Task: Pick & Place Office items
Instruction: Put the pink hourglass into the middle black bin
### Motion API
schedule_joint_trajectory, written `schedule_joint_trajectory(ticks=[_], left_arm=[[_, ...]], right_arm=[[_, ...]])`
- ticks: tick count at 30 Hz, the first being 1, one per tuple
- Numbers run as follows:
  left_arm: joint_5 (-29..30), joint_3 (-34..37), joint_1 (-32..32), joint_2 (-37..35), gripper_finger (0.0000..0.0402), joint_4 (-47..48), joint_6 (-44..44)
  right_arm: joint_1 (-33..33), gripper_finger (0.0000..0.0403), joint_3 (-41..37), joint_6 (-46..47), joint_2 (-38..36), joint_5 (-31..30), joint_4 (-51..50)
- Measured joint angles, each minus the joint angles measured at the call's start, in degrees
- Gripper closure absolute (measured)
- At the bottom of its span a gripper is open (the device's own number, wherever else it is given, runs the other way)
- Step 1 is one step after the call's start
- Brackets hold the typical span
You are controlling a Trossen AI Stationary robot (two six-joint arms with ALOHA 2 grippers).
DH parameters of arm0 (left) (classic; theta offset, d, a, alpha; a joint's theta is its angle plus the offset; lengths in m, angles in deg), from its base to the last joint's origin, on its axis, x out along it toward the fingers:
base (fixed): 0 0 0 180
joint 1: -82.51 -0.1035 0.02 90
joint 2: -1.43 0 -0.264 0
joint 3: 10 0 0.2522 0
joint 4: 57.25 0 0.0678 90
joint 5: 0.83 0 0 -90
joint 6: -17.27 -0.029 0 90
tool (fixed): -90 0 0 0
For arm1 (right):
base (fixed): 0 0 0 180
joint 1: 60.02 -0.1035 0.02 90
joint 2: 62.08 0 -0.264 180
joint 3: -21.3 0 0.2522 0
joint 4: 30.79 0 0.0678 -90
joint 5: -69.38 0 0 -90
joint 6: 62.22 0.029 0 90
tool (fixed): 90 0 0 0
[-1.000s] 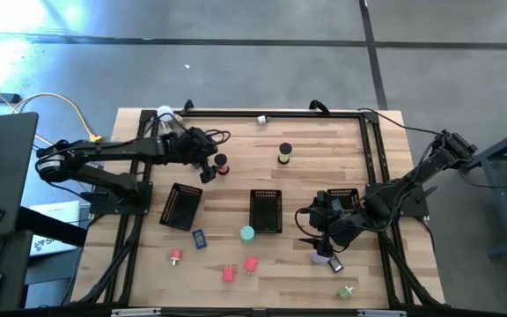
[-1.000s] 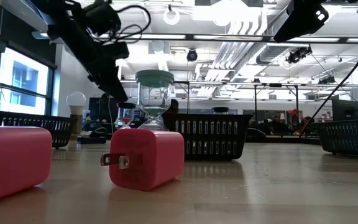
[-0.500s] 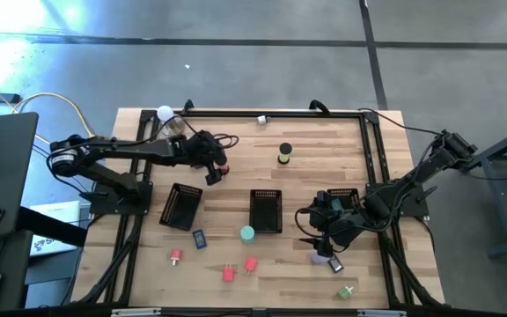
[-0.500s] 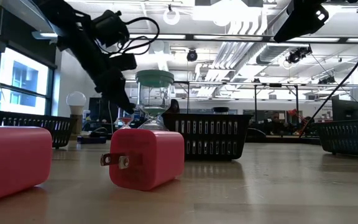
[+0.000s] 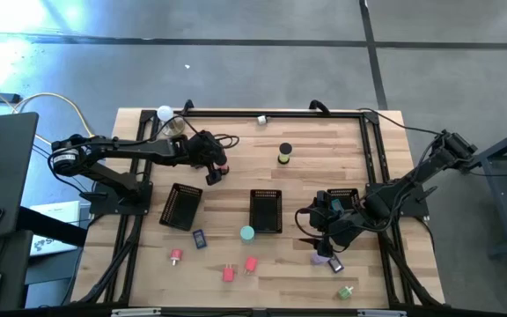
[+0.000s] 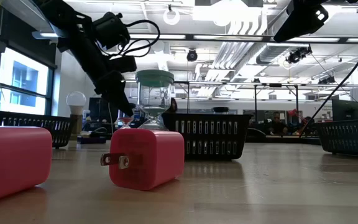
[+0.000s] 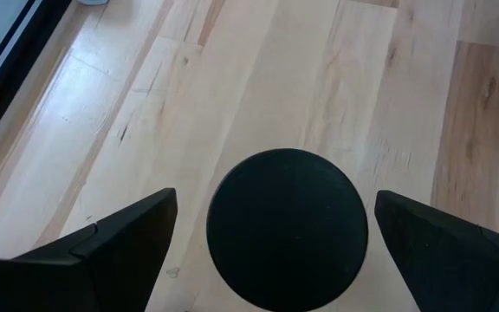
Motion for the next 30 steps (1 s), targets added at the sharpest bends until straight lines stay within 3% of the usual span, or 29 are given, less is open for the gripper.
schedule_joint_trajectory(ticks=[30], left_arm=[[2.1, 0.0, 0.1, 0.2, 0.0149, 0.0, -0.5]], right_arm=[[0.0, 0.0023, 0.0, 0.3, 0.0, 0.0, 0.0]])
